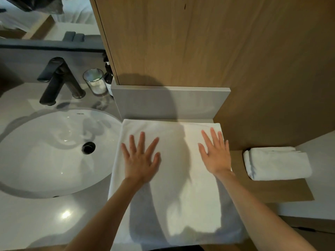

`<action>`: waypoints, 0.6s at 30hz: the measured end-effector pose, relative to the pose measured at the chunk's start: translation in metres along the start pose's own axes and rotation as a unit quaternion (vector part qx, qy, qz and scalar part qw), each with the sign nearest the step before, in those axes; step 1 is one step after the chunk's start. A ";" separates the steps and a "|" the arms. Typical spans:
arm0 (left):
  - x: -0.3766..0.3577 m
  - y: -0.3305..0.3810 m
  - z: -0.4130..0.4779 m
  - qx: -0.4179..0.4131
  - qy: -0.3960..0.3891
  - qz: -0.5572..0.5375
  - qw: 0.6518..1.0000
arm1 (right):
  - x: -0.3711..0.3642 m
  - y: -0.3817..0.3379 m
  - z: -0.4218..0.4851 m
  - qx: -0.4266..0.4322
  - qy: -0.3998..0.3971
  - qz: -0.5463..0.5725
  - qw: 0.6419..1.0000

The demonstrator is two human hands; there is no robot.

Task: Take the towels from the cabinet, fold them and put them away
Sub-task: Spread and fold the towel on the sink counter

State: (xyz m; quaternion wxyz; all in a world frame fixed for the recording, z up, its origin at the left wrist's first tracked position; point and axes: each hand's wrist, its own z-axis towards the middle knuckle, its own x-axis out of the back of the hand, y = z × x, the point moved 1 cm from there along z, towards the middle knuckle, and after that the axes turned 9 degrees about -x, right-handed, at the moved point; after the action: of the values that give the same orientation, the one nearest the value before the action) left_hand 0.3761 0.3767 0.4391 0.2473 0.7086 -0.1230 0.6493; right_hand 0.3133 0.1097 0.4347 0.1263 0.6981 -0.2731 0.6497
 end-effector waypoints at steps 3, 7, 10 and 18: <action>0.002 0.002 0.000 -0.004 -0.004 -0.011 1.000 | 0.000 -0.005 0.001 -0.078 0.003 0.021 0.997; 0.008 0.014 0.008 -0.020 0.032 -0.073 0.997 | 0.001 -0.047 -0.004 -0.017 0.074 0.044 0.996; 0.008 0.025 0.032 -0.051 0.051 -0.070 0.995 | -0.006 -0.088 -0.004 0.082 0.038 0.071 0.993; 0.001 0.014 0.057 -0.071 0.012 -0.030 0.997 | -0.024 -0.093 0.005 0.183 0.019 0.085 0.979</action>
State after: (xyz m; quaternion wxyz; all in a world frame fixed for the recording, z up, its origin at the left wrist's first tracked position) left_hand 0.4188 0.3359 0.4405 0.3178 0.6851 -0.1442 0.6394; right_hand 0.3679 0.1886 0.4274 -0.0536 0.6711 -0.2056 0.7103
